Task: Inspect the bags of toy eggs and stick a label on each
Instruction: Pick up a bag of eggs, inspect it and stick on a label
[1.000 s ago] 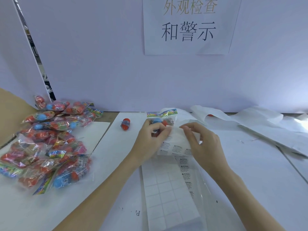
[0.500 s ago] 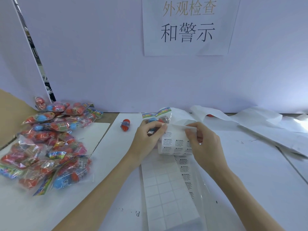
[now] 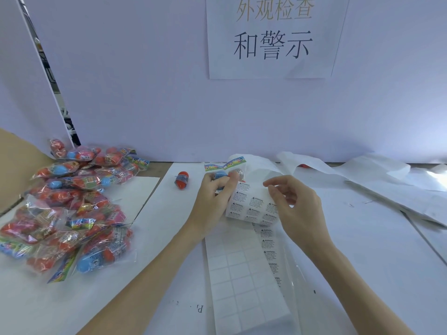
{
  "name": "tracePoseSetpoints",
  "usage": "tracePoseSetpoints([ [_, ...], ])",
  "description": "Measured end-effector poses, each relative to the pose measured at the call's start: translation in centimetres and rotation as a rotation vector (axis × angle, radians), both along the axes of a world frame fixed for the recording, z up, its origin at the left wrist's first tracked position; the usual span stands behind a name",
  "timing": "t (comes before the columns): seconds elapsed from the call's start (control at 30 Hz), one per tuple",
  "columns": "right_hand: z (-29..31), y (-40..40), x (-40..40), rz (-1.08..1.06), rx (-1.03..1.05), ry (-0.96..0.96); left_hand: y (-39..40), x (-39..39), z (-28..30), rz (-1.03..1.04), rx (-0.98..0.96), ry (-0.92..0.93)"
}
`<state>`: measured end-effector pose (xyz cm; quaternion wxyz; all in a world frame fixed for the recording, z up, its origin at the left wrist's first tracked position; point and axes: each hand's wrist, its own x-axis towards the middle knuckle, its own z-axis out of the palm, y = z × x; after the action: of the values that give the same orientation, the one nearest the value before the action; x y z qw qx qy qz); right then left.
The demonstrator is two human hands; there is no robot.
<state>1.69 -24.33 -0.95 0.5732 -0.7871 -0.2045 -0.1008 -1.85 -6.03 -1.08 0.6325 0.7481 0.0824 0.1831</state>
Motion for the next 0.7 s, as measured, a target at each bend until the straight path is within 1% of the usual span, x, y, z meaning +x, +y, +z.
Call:
tracePoseSetpoints([
  [0.13,-0.1,-0.1,0.0,0.000,-0.080,-0.044,-0.1,-0.1,0.0,0.004,0.057,-0.025],
  [0.27,-0.3,0.2,-0.5,-0.025,-0.213,-0.241,-0.2,0.0,-0.3,-0.007,0.083,-0.020],
  [0.37,-0.3,0.5,-0.9,0.007,-0.228,-0.332,-0.3,0.0,-0.5,-0.004,0.099,-0.028],
  [0.53,-0.5,0.7,-1.0,0.020,-0.227,-0.340,-0.4,0.0,-0.3,-0.007,0.083,-0.018],
  [0.7,-0.5,0.7,-1.0,0.021,-0.233,-0.379,-0.2,-0.3,0.3,-0.091,0.001,0.036],
])
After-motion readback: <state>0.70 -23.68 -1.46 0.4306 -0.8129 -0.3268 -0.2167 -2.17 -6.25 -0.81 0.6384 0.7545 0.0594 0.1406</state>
